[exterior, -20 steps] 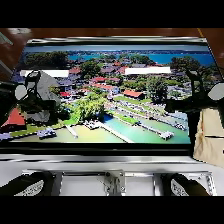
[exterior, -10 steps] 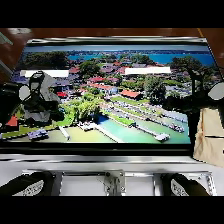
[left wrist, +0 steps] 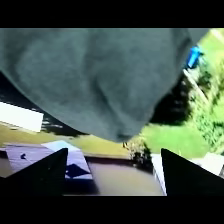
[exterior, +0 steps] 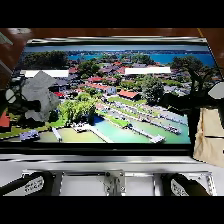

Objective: Fold the shirts.

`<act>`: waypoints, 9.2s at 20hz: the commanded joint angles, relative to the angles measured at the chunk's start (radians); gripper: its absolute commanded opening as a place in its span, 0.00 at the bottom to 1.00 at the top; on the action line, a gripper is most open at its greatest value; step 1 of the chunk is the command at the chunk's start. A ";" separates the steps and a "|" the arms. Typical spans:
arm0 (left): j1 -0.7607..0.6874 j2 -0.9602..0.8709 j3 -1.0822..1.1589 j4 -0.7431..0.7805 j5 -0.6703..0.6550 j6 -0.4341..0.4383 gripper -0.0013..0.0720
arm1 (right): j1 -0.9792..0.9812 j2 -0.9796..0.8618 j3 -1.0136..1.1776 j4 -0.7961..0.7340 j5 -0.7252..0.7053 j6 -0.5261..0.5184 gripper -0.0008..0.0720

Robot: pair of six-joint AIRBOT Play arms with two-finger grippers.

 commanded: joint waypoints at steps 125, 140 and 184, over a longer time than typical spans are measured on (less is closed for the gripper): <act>-0.433 0.208 -0.230 -0.574 0.215 0.041 0.08 | 0.414 -0.506 0.533 -0.016 -0.254 -0.060 0.10; -0.122 -0.065 -0.024 -0.581 -0.200 0.209 0.97 | 0.187 -0.445 0.521 -0.360 0.338 -0.139 0.86; -0.186 0.709 0.410 -0.683 0.124 0.415 0.07 | 0.245 0.478 0.306 -0.137 -0.318 -0.188 0.10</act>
